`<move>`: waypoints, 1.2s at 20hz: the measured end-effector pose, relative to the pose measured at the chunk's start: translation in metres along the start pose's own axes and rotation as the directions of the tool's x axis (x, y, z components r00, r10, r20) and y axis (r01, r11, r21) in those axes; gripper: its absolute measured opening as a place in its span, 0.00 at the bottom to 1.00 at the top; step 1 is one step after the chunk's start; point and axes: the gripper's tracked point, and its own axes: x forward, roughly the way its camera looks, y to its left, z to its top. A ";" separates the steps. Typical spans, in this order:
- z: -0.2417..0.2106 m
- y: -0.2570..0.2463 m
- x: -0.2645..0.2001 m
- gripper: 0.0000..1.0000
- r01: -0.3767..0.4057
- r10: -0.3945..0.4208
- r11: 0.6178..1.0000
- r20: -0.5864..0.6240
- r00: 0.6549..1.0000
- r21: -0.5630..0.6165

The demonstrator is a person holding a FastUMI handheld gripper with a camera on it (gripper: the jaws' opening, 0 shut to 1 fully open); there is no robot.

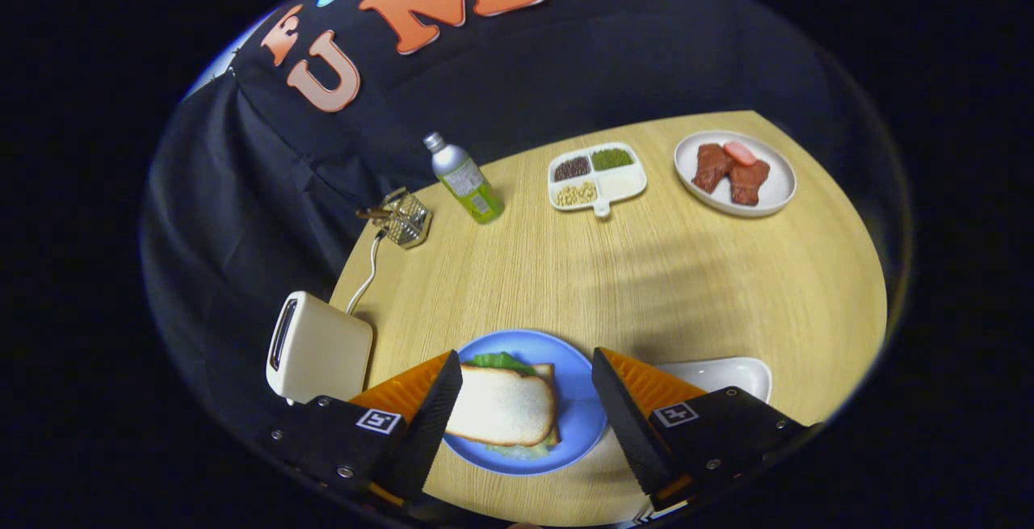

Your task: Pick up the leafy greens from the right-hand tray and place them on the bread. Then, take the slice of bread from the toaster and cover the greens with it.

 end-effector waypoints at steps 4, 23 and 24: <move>0.052 0.019 -0.049 0.98 -0.024 0.029 0.999 0.121 0.992 -0.038; 0.239 0.022 -0.279 0.98 0.304 -0.112 0.948 0.794 0.597 -0.094; 0.242 0.019 -0.286 0.98 0.319 -0.121 0.944 0.806 0.579 -0.087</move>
